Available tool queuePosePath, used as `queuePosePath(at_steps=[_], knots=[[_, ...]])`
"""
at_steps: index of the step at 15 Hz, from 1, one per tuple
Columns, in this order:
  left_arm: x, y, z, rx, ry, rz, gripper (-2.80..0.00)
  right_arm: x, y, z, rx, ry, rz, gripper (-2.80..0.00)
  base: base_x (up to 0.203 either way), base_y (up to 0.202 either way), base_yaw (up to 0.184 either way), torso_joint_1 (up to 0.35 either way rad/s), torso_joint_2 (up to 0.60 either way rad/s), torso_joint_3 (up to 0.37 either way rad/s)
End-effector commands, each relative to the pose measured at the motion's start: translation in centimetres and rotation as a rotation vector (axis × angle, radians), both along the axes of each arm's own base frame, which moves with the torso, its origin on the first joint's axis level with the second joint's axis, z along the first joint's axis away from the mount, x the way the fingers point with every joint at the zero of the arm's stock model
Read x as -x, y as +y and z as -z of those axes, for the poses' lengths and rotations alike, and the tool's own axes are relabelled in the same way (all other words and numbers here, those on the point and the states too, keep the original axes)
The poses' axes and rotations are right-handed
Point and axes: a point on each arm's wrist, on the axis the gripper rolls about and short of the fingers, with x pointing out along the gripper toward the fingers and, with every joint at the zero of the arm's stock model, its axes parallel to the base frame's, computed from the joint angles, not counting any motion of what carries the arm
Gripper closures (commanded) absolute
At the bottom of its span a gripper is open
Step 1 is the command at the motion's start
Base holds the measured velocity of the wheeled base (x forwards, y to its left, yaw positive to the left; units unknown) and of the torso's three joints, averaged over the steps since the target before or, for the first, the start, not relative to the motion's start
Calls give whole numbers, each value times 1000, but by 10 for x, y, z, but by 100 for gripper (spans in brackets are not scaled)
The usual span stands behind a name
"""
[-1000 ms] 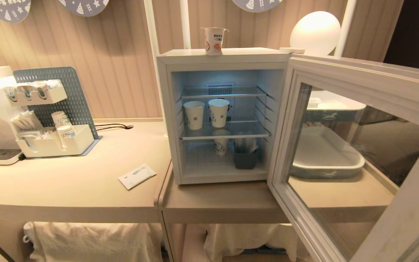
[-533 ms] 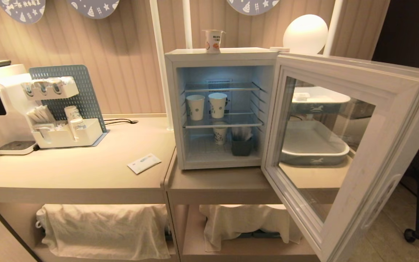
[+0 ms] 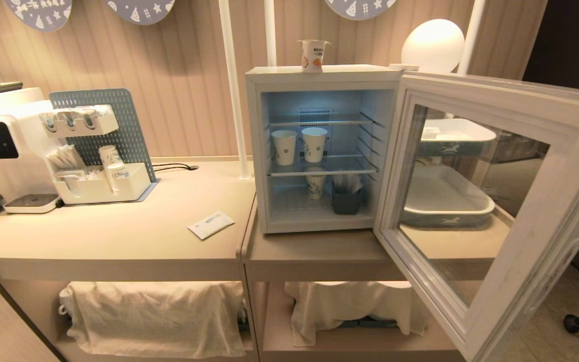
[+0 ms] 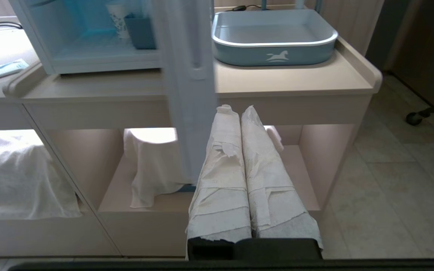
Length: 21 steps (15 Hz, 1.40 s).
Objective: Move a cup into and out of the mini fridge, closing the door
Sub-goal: Put the yoghurt in the freezer
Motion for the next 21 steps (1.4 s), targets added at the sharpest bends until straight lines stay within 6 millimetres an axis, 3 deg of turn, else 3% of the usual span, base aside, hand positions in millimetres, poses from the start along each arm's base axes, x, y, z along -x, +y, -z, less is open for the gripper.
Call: queuePosePath(at_steps=[1, 21], knots=[[0, 0, 0, 1, 1, -1, 0, 0, 0, 0, 0, 2, 0, 0, 0, 192, -6, 7, -2, 2], [0, 0, 0, 1, 1, -1, 0, 0, 0, 0, 0, 2, 0, 0, 0, 187, -2, 2, 3, 1]])
